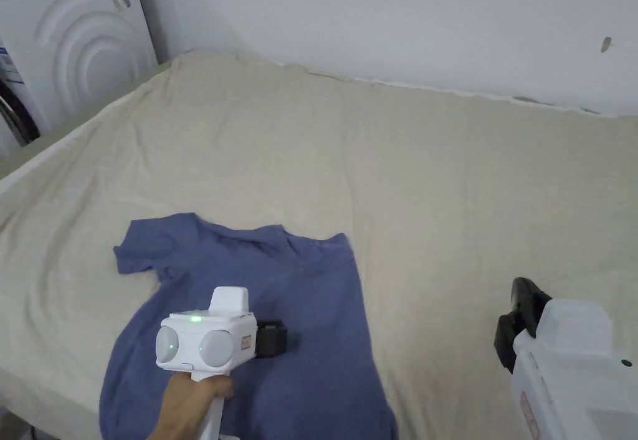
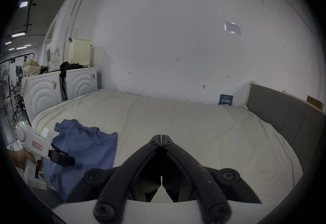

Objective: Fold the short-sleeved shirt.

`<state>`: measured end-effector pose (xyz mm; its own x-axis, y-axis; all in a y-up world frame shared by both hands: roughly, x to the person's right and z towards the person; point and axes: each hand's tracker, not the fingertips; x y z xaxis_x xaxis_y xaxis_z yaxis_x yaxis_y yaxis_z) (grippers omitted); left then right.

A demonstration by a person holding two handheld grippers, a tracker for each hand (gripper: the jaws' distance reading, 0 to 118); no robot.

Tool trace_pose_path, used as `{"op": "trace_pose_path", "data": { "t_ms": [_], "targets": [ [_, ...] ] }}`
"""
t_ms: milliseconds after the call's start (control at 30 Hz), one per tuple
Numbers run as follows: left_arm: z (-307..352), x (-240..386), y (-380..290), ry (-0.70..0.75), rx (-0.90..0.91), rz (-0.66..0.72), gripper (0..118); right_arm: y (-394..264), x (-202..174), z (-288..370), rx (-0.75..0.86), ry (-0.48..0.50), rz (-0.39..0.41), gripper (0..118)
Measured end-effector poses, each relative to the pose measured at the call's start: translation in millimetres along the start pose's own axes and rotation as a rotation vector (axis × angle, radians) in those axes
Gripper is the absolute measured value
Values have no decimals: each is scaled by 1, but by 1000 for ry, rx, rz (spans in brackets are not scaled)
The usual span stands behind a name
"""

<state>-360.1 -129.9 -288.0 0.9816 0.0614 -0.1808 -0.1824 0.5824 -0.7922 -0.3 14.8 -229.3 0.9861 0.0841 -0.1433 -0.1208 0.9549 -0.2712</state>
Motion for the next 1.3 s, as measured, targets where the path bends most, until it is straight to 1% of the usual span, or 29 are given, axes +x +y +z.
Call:
{"op": "trace_pose_path", "data": {
  "t_ms": [67,100,133,167,200,267,300,367,433,500,567,667,733,967,1067,1167,1300],
  "targets": [
    [-20,5,-9,13,-95,-9,83,-4,10,0,-15,-29,-3,1],
    [-21,11,-14,58,-86,-40,80,-5,15,0,-22,-38,-8,1],
    [-11,17,-15,69,17,-79,78,-6,20,2,-31,-46,-14,1],
    [-9,21,-13,66,-8,-90,70,-7,25,2,-37,-55,-19,1],
    [-7,24,-14,31,-13,-92,57,-9,30,3,-40,-65,-27,1],
    [-5,30,-12,44,-4,-135,8,-11,38,4,-47,-76,-42,2],
    [-6,31,-12,54,-8,-151,4,-12,42,5,-49,-84,-50,1],
    [3,28,-10,31,-12,-143,4,-14,49,9,-45,-98,-65,1],
    [22,25,-7,-16,44,-74,4,-15,57,13,-41,-107,-78,1],
    [54,23,3,-97,118,7,4,-15,64,19,-35,-112,-82,2],
    [81,31,14,-175,171,19,4,-14,69,24,-30,-118,-82,2],
    [127,60,37,-245,271,-83,4,-12,77,34,-18,-126,-88,2],
    [157,93,59,-294,358,-152,4,-11,83,42,-8,-137,-94,2],
    [228,191,124,-493,519,-311,4,-10,113,72,29,-194,-110,2],
    [244,238,135,-562,555,-381,4,-11,131,85,42,-239,-118,2],
    [247,282,134,-617,552,-437,4,-12,148,98,50,-286,-129,2],
    [222,331,114,-659,474,-525,4,-19,170,112,48,-344,-137,2]
  ]
}}
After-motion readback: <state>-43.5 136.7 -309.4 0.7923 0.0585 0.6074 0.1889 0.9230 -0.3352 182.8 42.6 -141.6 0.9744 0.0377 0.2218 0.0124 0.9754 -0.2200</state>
